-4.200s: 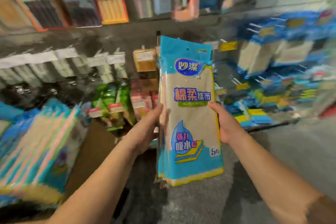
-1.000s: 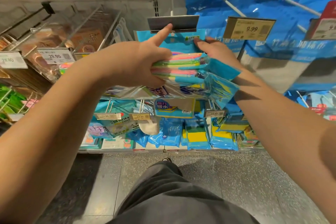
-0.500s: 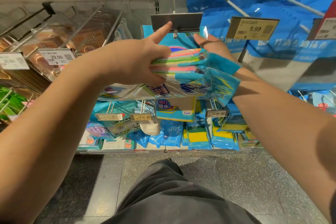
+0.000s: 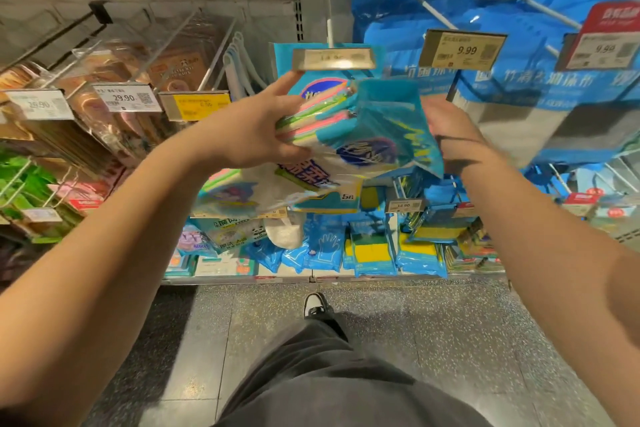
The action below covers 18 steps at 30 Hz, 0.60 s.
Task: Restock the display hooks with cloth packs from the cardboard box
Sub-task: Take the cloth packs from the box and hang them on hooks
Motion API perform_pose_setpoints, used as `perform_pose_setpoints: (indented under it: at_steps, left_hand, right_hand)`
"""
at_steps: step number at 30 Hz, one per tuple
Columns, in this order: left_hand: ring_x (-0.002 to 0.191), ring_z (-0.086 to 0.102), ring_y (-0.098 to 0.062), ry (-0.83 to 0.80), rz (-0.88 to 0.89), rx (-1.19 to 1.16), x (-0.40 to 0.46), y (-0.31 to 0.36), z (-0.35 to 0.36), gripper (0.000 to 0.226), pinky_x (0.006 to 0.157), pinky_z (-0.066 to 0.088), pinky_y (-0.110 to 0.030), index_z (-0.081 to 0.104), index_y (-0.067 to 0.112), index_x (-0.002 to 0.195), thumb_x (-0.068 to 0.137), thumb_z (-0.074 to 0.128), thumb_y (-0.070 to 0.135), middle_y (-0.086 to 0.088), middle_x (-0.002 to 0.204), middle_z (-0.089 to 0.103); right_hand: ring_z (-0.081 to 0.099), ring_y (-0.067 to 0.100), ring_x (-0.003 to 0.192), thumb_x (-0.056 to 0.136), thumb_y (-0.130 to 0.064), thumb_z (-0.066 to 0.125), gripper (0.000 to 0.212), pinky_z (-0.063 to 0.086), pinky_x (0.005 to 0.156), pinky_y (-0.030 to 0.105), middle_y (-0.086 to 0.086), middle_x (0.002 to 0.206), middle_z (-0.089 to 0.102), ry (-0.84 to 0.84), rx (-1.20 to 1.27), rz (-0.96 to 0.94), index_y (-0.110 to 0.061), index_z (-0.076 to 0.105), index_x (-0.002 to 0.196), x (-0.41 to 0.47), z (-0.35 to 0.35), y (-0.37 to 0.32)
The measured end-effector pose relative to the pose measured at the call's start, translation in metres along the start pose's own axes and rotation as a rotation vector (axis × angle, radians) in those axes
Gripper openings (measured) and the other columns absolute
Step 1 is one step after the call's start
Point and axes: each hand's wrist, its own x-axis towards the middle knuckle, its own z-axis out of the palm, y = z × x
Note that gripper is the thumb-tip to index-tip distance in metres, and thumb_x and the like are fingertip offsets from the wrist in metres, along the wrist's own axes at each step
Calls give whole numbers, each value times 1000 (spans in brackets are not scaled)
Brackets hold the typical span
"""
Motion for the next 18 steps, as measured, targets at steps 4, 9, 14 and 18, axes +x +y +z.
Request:
perform_pose_setpoints:
  at_steps: [4, 9, 14, 18]
  left_hand:
    - [129, 50, 4, 41, -60, -316, -18, -15, 32, 59, 110, 43, -29, 62, 39, 124, 67, 72, 49, 18, 142, 55]
    - [86, 69, -12, 107, -222, -950, -44, -21, 87, 54, 81, 58, -36, 66, 23, 111, 61, 83, 27, 4, 100, 76]
    - [86, 72, -17, 131, -252, -1127, -64, -14, 120, 52, 76, 60, -29, 62, 15, 116, 69, 84, 22, -4, 102, 76]
    - [90, 70, -12, 177, -294, -1071, -78, -13, 128, 89, 80, 57, -26, 58, 14, 117, 51, 89, 65, 2, 101, 75]
  right_hand:
    - [67, 18, 81, 94, -28, 56, 17, 54, 64, 25, 6, 92, 65, 57, 438, 70, -11, 56, 91, -41, -14, 35]
    - [62, 10, 79, 91, -66, 31, 64, 47, 73, 24, -2, 91, 67, -106, 608, -8, -9, 54, 110, -82, 4, 50]
    - [67, 10, 89, 99, -21, 57, 5, 54, 77, 24, -5, 96, 72, 12, 435, -54, -21, 62, 98, -91, 36, 44]
    - [70, 13, 91, 99, -17, 58, 7, 57, 82, 33, -2, 97, 75, 68, 493, -15, -18, 64, 102, -89, 45, 43]
